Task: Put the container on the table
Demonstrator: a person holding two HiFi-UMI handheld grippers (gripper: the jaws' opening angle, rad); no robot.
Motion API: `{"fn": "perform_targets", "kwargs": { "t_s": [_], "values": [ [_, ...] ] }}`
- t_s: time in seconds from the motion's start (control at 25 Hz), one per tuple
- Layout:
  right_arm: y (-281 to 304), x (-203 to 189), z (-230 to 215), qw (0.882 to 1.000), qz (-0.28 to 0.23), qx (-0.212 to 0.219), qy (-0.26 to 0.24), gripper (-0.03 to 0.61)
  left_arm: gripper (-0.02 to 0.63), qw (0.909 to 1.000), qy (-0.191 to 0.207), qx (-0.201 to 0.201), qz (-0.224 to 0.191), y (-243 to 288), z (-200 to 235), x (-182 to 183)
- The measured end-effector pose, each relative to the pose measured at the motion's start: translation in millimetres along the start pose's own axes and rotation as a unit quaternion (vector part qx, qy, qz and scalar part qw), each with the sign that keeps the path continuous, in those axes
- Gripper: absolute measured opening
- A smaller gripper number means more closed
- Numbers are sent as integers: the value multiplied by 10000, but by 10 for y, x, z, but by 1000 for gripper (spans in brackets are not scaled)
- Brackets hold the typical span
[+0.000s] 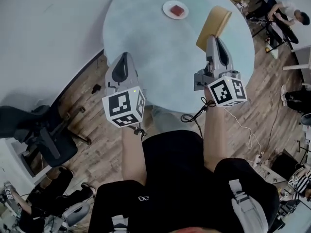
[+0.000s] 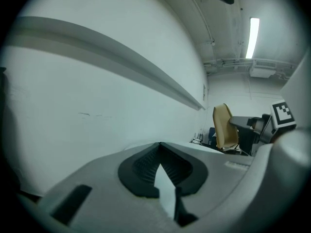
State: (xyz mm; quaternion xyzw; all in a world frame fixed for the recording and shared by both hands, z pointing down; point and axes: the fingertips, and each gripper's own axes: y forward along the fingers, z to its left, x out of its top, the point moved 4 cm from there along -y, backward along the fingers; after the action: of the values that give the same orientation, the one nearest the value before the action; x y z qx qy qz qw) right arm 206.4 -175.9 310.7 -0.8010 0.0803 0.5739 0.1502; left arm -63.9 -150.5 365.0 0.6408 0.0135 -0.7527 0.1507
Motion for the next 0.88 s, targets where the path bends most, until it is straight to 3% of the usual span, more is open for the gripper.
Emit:
{"fn": "perform_targets", "kwargs": {
  "t_s": [0.48, 0.68, 0.88],
  "values": [
    [966, -340, -656, 9989, 383, -86, 273, 28, -2, 9983, 288, -25, 496, 1175, -19, 39],
    [1254, -592, -563, 9941, 976, 217, -410, 28, -2, 9977, 217, -136, 622, 1502, 85, -12],
    [1639, -881, -327, 9733, 1611, 882, -1377, 28, -2, 9978, 121, -132, 645, 1621, 245, 2]
  ]
}}
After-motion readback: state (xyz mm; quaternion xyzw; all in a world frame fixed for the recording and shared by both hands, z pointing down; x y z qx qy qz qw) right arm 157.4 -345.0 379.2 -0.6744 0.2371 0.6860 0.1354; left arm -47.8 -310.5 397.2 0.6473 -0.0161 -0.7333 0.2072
